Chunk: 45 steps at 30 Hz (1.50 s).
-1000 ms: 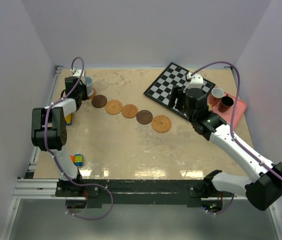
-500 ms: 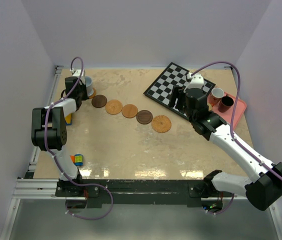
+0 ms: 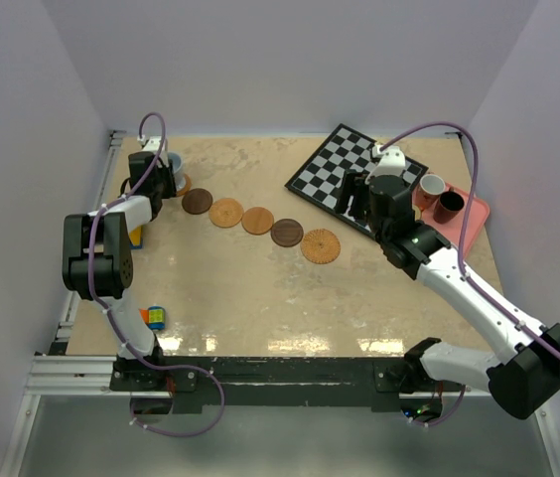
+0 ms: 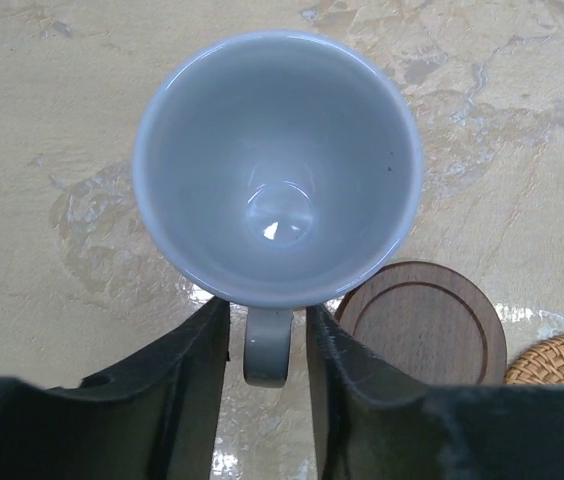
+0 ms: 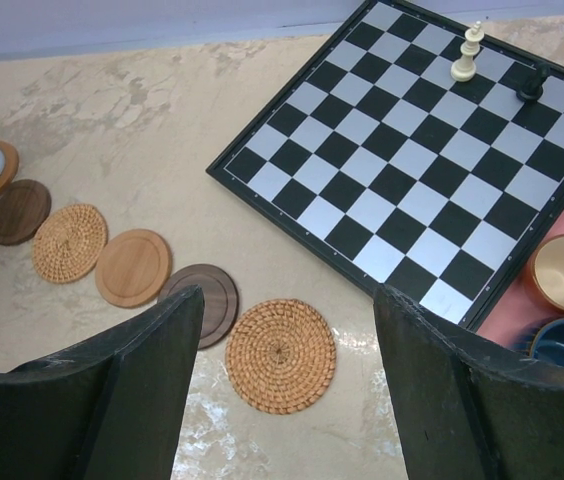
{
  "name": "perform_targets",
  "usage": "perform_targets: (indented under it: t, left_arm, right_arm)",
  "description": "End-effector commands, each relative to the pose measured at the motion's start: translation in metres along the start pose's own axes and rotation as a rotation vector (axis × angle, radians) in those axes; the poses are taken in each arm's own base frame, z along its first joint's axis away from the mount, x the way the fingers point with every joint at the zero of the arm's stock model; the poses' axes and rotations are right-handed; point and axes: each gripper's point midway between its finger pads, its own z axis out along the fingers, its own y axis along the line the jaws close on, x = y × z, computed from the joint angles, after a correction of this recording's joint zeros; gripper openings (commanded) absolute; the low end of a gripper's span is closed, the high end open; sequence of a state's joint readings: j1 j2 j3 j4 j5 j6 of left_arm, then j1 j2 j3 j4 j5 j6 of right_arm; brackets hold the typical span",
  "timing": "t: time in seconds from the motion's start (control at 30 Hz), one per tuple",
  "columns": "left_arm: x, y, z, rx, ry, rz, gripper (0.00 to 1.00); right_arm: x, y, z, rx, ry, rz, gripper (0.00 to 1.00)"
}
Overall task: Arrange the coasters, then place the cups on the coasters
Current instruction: Place the cup on the coaster, then pick up the cup at the center of the board.
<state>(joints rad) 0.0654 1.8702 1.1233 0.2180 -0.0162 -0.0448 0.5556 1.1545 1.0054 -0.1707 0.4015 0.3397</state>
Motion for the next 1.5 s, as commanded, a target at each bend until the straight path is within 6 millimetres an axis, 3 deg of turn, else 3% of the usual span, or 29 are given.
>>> perform_targets:
  t: [0.0,0.33,0.4,0.9,1.0,1.1,1.2,1.33,1.47]
  left_arm:
    - [-0.032,0.002,-0.005,-0.004,-0.093,-0.024,0.45]
    - [-0.052,0.001,-0.023,0.005,-0.153,-0.022,0.80]
    - [-0.058,0.001,-0.029,0.007,-0.168,-0.024,1.00]
    - [-0.113,0.008,-0.095,-0.044,-0.246,-0.038,1.00]
    - [-0.131,-0.008,-0.116,-0.044,-0.263,0.013,1.00]
    - [-0.147,-0.049,-0.142,0.032,-0.302,0.068,1.00]
    - [-0.142,-0.087,-0.158,0.158,-0.287,0.083,1.00]
    - [-0.126,-0.128,-0.166,0.311,-0.271,0.058,1.00]
    - [-0.115,-0.158,-0.171,0.348,-0.250,0.130,1.00]
  right_arm:
    - [-0.011,-0.003,-0.007,0.004,-0.042,0.023,0.73]
    - [-0.017,-0.002,-0.009,-0.001,-0.055,0.026,0.73]
    - [-0.017,-0.002,-0.010,-0.001,-0.055,0.026,0.73]
    - [-0.030,-0.004,-0.020,-0.006,-0.095,0.028,0.73]
    - [-0.033,0.001,-0.019,-0.029,-0.089,0.031,0.72]
    - [-0.040,-0.007,-0.015,-0.011,-0.085,0.032,0.70]
    - [-0.048,-0.025,-0.002,0.008,-0.077,0.030,0.69]
    - [-0.052,-0.060,0.022,-0.008,-0.025,0.079,0.65]
    - [-0.050,-0.129,0.033,0.127,-0.017,0.156,0.64]
